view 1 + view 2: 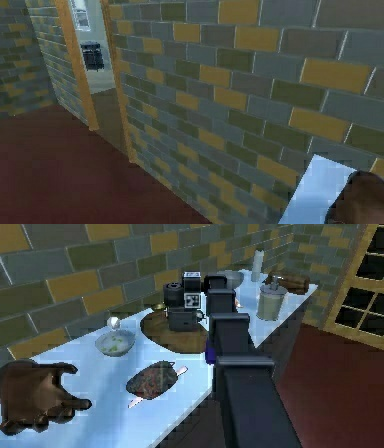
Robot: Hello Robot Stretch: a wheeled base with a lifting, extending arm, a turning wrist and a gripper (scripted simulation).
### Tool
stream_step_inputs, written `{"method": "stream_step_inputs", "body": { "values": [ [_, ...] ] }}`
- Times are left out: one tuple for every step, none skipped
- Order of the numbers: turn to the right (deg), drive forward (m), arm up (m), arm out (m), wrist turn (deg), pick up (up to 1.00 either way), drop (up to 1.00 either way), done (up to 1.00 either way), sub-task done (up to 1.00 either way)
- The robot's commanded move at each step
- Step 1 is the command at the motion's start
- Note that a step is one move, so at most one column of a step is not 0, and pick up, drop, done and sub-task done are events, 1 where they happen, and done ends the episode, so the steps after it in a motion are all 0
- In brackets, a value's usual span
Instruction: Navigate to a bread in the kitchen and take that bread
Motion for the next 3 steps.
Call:
{"method": "stream_step_inputs", "body": {
  "values": [
    [0.0,0.0,-0.12,0.0,0.0,0.0,0.0,0.0,0.0],
    [0.0,0.0,0.0,0.0,0.0,1.0,0.0,0.0,0.0],
    [0.0,0.0,0.1,0.0,0.0,0.0,0.0,0.0,0.0]
  ]
}}
